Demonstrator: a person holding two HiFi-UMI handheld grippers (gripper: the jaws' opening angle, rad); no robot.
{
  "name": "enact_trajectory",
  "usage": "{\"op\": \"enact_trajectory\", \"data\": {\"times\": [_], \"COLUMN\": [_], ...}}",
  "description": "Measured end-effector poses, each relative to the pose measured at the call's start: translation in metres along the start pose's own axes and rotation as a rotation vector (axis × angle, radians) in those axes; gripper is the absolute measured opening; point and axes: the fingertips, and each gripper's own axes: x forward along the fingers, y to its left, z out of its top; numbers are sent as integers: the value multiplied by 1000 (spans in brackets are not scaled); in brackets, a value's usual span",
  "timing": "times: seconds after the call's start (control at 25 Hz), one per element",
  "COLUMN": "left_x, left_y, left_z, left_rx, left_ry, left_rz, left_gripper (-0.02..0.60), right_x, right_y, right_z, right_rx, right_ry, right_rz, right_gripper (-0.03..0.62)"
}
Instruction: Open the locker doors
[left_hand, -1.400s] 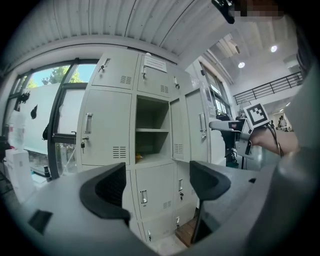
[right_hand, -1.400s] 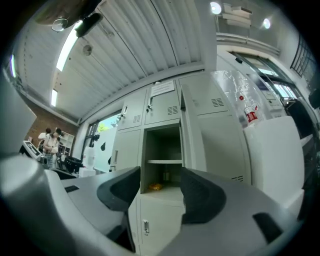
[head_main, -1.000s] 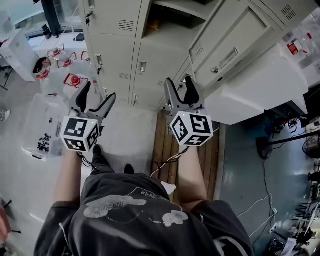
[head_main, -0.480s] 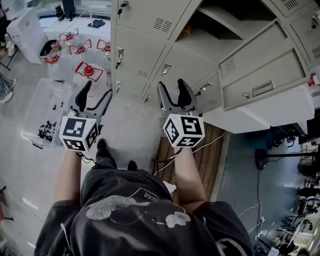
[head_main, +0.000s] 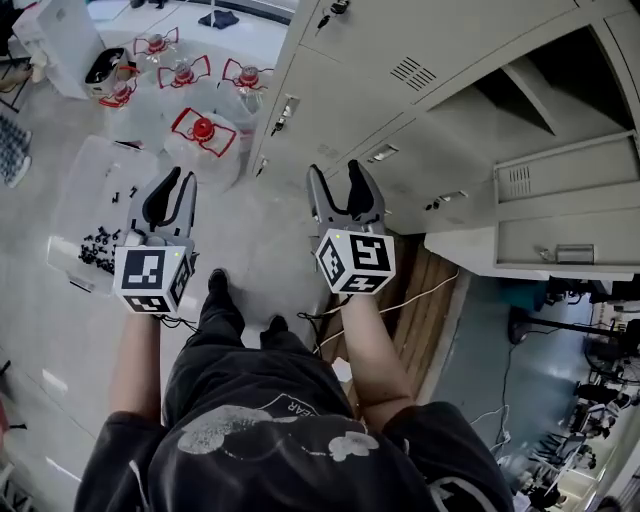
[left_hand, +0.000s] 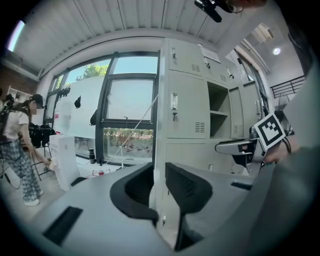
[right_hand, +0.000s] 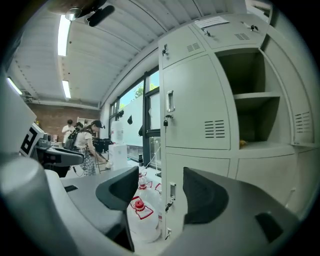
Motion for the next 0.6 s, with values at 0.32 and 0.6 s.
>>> {"op": "enact_trajectory", "data": {"times": [0.32,0.6], "left_x": [28,68], "left_y": [70,85], "left_z": [-61,-114], "left_rx": [-46,-5], "left_ry": [64,115], "left_rz": [34,3], "left_gripper": [14,9], "right_x": [81,141], "right_y": [29,17], "right_z": [-61,-126], "right_rx": [10,58], "right_ry": [102,160], "right_rz": [-21,-52], "right_gripper": [281,279]}}
